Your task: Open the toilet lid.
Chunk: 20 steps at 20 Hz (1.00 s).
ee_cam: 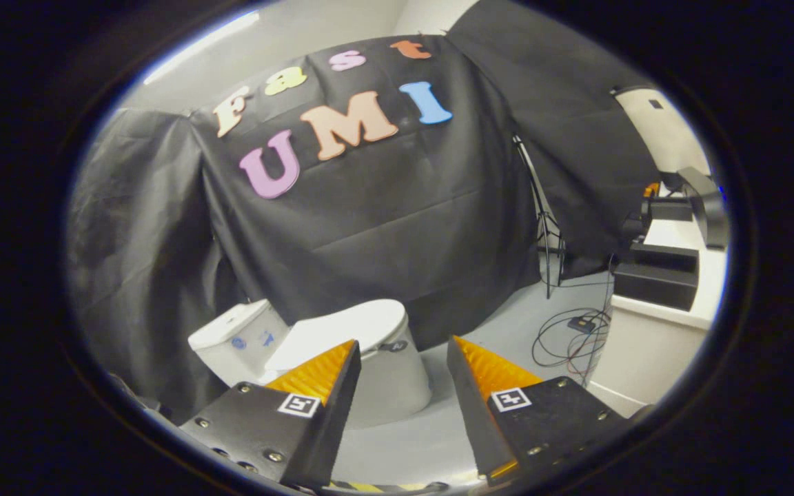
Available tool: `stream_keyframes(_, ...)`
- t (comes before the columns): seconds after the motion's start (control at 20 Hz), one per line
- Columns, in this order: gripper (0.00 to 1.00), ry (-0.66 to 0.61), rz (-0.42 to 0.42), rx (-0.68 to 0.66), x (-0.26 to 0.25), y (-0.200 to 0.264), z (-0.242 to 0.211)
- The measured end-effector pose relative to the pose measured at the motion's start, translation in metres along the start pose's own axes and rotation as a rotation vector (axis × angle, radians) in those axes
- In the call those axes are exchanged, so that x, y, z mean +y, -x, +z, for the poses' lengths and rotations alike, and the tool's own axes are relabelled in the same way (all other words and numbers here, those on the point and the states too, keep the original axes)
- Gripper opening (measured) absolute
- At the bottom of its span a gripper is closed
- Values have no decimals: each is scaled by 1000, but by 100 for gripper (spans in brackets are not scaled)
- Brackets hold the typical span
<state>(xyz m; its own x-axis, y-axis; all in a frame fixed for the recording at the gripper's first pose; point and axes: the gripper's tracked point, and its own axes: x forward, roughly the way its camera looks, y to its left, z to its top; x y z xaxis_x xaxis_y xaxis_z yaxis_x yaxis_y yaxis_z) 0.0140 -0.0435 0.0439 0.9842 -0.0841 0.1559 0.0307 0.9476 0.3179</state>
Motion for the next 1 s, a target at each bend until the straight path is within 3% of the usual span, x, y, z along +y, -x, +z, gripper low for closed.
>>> stream_keyframes(0.15, 75, -140, 16, -63, 22, -33, 23)
stream_keyframes(0.25, 75, -211, -25, -31, 29, -65, 12)
stream_keyframes(0.4, 75, -386, -10, -2, 48, -109, -5)
stream_keyframes(0.55, 75, -549, 6, 65, 68, -157, -50)
stream_keyframes(0.7, 75, -657, -47, 172, 72, -194, -117)
stream_keyframes(0.8, 75, -672, -115, 262, 72, -211, -167)
stream_keyframes(1.0, 75, -695, -173, 315, 71, -232, -208)
